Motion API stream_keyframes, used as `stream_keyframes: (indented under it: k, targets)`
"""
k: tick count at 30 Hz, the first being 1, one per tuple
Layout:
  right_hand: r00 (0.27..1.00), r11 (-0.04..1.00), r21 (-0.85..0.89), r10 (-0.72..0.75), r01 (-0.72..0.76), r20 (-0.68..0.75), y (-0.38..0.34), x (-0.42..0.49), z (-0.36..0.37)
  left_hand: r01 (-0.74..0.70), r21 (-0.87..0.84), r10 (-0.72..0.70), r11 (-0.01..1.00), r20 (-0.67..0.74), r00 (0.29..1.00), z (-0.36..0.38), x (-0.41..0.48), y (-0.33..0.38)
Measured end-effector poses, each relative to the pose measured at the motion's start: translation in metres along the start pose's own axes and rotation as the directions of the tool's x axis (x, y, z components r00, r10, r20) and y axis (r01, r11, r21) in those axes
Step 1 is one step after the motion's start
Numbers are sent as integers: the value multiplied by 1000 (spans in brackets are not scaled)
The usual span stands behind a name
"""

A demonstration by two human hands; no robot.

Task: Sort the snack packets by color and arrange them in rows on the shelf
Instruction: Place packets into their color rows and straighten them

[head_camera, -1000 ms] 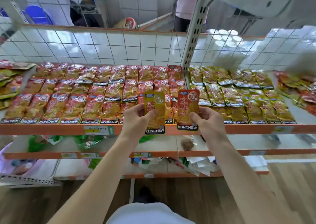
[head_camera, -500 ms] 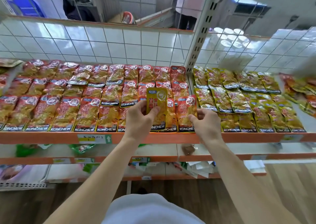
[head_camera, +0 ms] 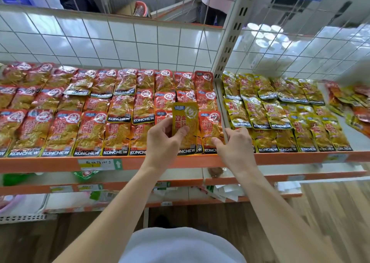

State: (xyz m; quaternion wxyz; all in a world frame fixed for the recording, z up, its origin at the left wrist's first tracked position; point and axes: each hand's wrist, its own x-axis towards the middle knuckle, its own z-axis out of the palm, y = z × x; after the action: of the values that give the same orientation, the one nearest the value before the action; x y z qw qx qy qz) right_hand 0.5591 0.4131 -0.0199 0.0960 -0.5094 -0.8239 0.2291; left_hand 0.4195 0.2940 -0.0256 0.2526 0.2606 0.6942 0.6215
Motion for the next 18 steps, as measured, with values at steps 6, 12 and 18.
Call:
stream_keyframes:
  k: [6, 12, 18]
  targets:
    - [986, 984, 123, -115, 129, -118, 14, -7, -23, 8, -39, -7, 999, 41, 999, 21, -5, 13]
    - [962, 956, 180, -198, 232, -190, 44, -8, -56, 2, 8, -3, 1000, 62, 998, 64, -8, 29]
    - [961, 943, 231, -196, 239, -195, 119, -4, -94, 33, 9, -34, 999, 47, 998, 143, -24, 43]
